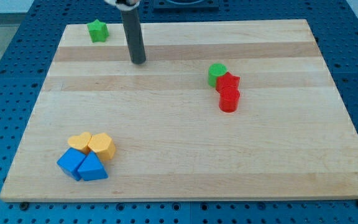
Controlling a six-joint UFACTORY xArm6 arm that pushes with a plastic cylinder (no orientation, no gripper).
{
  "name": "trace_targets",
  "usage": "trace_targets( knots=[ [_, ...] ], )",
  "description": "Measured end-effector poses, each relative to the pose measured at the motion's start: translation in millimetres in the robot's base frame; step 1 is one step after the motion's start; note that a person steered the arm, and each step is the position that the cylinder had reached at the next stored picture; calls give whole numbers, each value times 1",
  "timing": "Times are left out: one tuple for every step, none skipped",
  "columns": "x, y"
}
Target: Push the red circle to the top center of the board
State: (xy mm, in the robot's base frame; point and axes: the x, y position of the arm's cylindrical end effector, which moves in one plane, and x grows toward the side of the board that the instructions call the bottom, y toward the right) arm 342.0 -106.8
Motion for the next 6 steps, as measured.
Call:
trace_targets(
  knots=[
    [52,12],
    [80,71],
    [117,117],
    [152,161],
    [140,211],
    [122,229]
  ],
)
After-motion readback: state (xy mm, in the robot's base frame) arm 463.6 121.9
